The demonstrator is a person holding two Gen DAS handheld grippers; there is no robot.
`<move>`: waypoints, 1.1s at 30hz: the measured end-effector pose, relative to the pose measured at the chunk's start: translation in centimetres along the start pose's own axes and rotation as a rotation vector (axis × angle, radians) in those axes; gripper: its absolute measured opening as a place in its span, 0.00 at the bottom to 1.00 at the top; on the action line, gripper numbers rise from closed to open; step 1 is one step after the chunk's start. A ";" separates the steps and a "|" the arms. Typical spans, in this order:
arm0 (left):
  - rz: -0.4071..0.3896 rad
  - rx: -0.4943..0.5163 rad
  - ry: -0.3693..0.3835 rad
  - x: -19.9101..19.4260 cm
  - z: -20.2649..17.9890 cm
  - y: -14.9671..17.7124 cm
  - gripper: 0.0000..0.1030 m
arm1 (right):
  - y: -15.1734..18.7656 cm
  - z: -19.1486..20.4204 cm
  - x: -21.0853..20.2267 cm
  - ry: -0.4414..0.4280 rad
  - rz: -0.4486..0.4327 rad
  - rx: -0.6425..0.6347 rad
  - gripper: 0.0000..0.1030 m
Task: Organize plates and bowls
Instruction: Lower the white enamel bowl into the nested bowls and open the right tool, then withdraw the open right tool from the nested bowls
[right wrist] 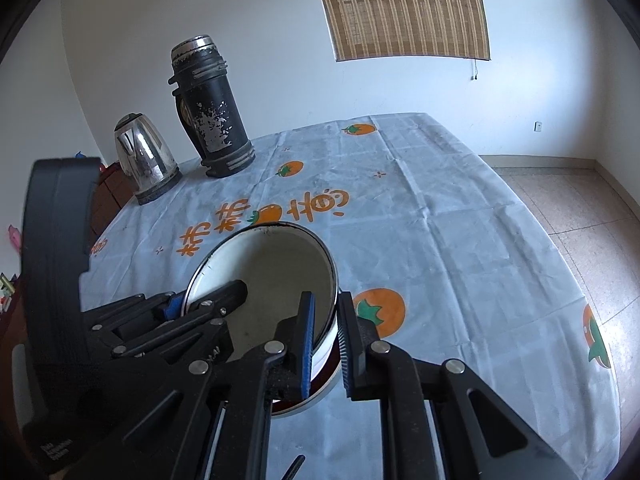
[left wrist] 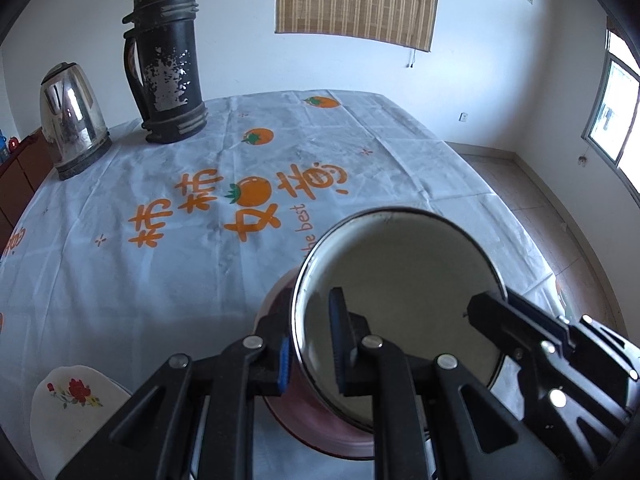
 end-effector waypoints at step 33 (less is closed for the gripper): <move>-0.126 0.013 -0.280 -1.6 5.7 -1.1 0.76 | 0.9 -3.0 0.0 -0.001 -0.052 0.157 0.13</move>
Point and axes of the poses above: each gripper's, at about its wrist camera, not at the fingertips, and x roughly the way its jaws point, z to its left, y to its underside, the point moved 9 cm from there along x, roughly the way its jaws point, and after that the axes turned 3 degrees about x, right-handed, at the moved point
